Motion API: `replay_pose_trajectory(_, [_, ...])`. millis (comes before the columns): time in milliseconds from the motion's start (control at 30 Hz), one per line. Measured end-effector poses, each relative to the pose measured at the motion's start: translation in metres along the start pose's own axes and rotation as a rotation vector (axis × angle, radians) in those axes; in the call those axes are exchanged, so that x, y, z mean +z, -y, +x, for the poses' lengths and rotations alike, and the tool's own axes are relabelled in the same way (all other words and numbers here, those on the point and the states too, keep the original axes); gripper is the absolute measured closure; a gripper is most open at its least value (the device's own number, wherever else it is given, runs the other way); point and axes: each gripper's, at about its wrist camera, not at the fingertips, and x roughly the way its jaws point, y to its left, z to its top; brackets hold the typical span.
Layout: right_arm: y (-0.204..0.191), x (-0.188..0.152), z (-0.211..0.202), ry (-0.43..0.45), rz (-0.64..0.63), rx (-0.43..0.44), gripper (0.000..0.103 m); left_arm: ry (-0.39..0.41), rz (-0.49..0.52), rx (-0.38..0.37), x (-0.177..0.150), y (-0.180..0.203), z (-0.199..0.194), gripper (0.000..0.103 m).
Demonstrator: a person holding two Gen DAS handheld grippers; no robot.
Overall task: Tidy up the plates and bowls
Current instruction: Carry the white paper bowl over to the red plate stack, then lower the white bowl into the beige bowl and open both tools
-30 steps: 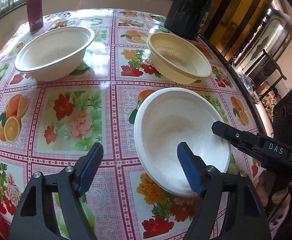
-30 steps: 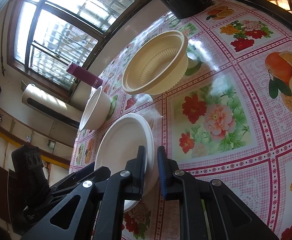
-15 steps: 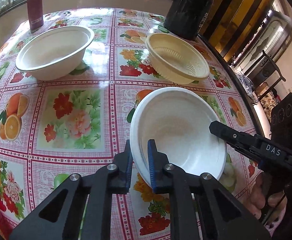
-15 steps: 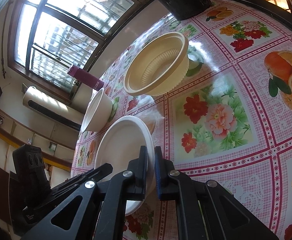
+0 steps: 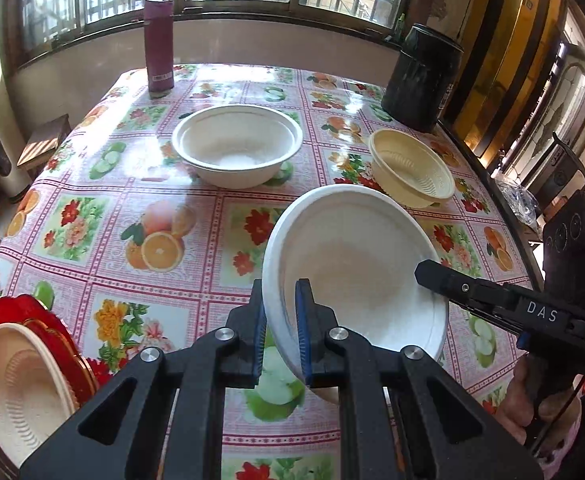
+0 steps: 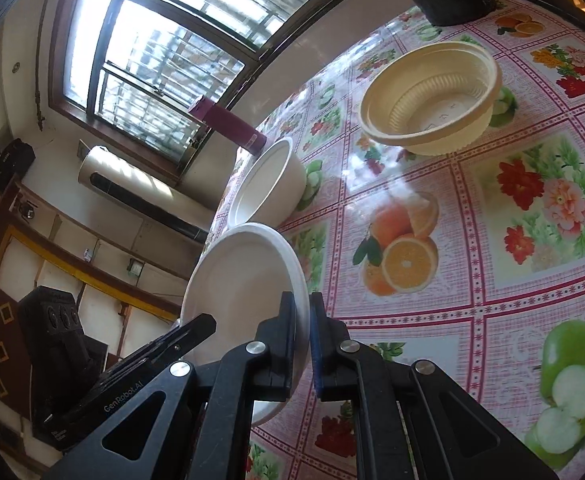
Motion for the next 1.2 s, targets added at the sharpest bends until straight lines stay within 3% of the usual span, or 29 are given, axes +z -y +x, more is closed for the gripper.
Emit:
replay_pose_trajectory(367, [-0.13,-0.046,0.074,-0.147,-0.216,0.095,0.097,0.072,-0.147,0.154,-0.044,-0.113,-0.078,0.091])
replay_pose_trajectory(567, [-0.181,-0.082,0.111,-0.211,-0.304,0.121,0.096,0.1,-0.227,0.21,-0.07,-0.162,-0.108,0.091])
replay_pose_trajectory(833, [-0.201,-0.117,0.15,-0.277,-0.369,0.056,0.096,0.043,-0.312,0.224,-0.099,-0.203,-0.091,0.091])
replay_pose_trajectory(1000, [-0.198,-0.126,0.159,-0.262,-0.418,-0.024,0.095,0.0,-0.313,0.227,-0.109,-0.205,-0.073,0.091])
replay_pose_trajectory(1200, [-0.207,-0.138,0.155,-0.215,-0.511,-0.078,0.092,0.025,-0.3,0.262,-0.111,-0.202,-0.075,0.091])
